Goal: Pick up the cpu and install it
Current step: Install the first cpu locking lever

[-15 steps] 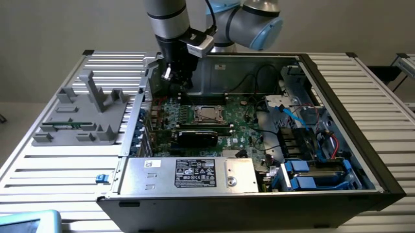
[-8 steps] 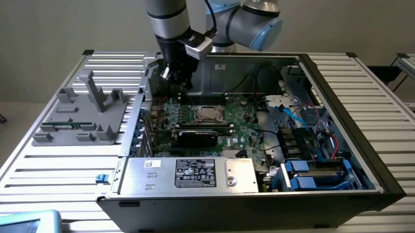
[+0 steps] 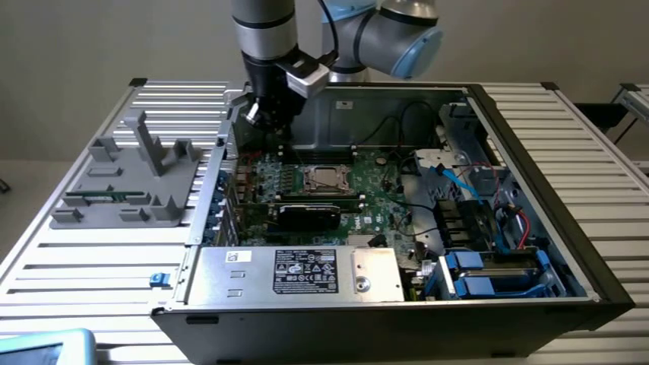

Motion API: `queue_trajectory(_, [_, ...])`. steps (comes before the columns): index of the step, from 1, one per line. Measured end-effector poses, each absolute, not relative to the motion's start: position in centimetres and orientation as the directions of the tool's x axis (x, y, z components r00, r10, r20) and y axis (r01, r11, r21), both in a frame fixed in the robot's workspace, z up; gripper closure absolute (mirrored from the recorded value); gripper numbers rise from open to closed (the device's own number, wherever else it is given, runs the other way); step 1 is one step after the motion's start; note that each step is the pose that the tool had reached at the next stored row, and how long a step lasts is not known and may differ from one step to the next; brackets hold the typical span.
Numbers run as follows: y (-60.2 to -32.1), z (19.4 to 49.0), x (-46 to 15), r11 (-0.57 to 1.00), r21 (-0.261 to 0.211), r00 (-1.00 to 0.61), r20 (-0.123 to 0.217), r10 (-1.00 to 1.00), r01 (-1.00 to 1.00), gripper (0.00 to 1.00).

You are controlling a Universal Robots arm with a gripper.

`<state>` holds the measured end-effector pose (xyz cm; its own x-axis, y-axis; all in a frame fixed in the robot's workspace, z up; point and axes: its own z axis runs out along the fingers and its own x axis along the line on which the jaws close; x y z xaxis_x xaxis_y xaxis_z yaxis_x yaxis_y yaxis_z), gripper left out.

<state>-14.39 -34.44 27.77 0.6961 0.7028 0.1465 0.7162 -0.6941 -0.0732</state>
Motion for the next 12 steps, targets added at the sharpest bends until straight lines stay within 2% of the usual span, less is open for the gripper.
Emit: queue_trajectory(12, [-34.44,27.66,-14.39,-0.787,-0.096,0.792,0.122,0.598,0.609,0.88])
